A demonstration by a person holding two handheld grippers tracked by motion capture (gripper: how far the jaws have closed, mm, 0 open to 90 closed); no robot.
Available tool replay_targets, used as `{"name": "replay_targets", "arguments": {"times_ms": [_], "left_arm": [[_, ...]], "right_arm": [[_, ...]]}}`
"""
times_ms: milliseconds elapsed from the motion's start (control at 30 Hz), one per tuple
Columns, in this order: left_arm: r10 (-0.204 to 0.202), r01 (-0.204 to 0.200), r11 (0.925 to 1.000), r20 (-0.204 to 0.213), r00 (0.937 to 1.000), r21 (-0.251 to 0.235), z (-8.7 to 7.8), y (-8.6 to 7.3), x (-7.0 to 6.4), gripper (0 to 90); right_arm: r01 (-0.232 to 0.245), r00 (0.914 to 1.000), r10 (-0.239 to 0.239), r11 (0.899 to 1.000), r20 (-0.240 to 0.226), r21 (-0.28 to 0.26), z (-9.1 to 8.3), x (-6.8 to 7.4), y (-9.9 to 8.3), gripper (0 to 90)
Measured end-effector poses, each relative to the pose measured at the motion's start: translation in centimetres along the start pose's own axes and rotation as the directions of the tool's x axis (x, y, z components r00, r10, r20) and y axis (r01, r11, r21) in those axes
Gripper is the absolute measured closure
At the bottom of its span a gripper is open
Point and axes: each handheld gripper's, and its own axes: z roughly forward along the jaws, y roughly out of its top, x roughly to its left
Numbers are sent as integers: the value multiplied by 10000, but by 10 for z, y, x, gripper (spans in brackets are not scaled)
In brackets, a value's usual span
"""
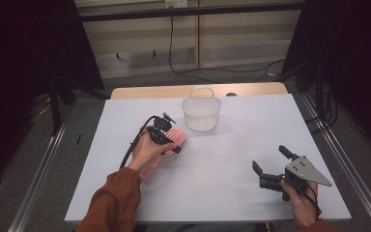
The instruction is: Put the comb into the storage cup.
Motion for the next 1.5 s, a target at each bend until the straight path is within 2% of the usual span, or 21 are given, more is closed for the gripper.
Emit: {"name": "replay_targets", "arguments": {"times_ms": [100,600,933,1433,1500], "left_arm": [[-39,39,9999,3,10000,153,-1,1,-1,180],[-562,561,9982,28,9984,216,-4,0,0,188],[-350,353,9992,-168,9992,175,-6,0,-2,191],[-709,701,9972,-298,9970,-253,-17,-2,-1,194],[-662,657,9977,-341,9972,-153,-17,-2,-1,194]], "right_arm": [[1,10000,-1,10000,8,-3,0,0,0,0],[-3,10000,3,10000,-12,-10,0,0,0,0],[-3,10000,3,10000,15,0,0,0,0,0],[-2,10000,2,10000,16,-17,0,0,0,0],[-6,10000,6,10000,39,1,0,0,0,0]]}}
